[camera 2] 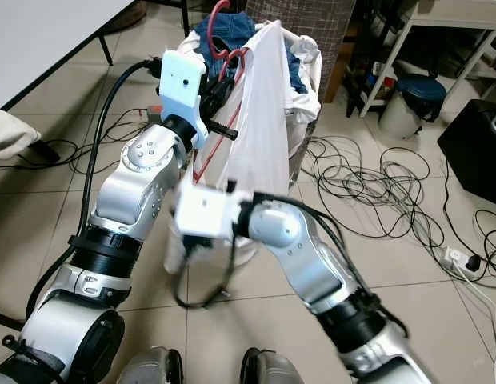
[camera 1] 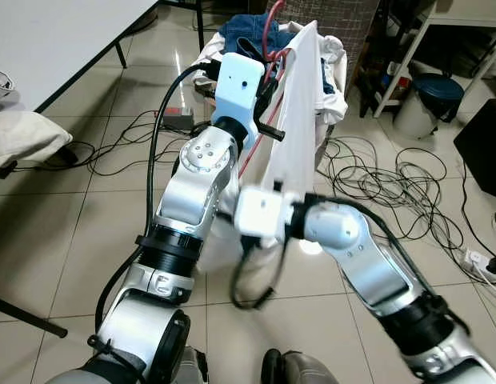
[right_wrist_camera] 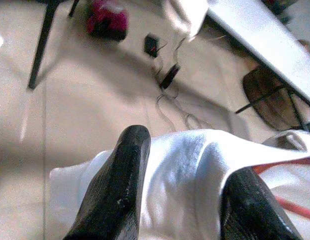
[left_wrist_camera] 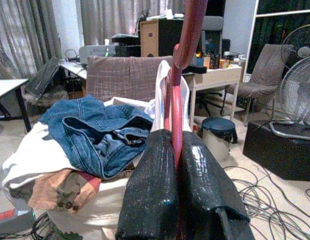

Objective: Hang hanger

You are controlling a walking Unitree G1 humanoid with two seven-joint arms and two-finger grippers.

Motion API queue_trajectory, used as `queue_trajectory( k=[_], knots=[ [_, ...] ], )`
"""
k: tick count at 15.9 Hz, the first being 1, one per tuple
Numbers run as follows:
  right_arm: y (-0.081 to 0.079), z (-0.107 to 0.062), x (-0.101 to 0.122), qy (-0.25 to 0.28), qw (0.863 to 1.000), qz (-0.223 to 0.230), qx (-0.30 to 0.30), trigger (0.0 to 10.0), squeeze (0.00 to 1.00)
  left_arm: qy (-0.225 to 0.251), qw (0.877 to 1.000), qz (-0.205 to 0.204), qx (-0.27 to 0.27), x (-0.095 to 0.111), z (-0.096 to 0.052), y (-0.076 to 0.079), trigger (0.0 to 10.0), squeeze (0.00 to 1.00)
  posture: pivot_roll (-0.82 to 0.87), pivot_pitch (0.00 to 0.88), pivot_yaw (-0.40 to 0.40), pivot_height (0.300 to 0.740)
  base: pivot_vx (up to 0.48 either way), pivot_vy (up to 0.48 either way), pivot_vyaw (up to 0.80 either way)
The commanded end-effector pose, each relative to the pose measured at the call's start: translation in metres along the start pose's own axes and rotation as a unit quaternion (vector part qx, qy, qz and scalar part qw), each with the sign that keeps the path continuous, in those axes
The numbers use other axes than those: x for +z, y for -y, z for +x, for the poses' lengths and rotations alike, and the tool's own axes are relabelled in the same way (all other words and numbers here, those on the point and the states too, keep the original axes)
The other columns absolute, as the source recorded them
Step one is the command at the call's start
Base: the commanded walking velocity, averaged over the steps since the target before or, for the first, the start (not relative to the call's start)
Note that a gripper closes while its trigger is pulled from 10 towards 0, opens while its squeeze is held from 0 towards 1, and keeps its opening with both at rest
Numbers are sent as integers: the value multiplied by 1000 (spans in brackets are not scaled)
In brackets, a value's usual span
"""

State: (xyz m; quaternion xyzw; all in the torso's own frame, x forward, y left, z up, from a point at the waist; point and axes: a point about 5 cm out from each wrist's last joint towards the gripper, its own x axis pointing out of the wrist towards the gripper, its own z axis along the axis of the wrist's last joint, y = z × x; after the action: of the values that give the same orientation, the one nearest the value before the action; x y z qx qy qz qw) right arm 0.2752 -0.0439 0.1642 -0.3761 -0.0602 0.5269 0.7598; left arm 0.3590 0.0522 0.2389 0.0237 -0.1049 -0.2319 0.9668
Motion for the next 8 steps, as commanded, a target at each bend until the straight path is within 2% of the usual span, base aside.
queue_trajectory(
  k=[1,6,8],
  knots=[
    [-2,1,4,17,1000,-15,5,10000,0,19,1000,-3,-8,14,5,2,10000,0,-78,87,-26,740,0,0,0],
    [11,0,26,87,994,-34,-54,10000,0,26,1000,-3,-10,19,5,2,10000,0,-77,90,-28,740,0,0,0],
    [18,-2,32,100,990,-21,-95,10000,0,24,1000,-3,-5,19,6,-1,10000,0,-76,91,-29,740,0,0,0]
  ],
)
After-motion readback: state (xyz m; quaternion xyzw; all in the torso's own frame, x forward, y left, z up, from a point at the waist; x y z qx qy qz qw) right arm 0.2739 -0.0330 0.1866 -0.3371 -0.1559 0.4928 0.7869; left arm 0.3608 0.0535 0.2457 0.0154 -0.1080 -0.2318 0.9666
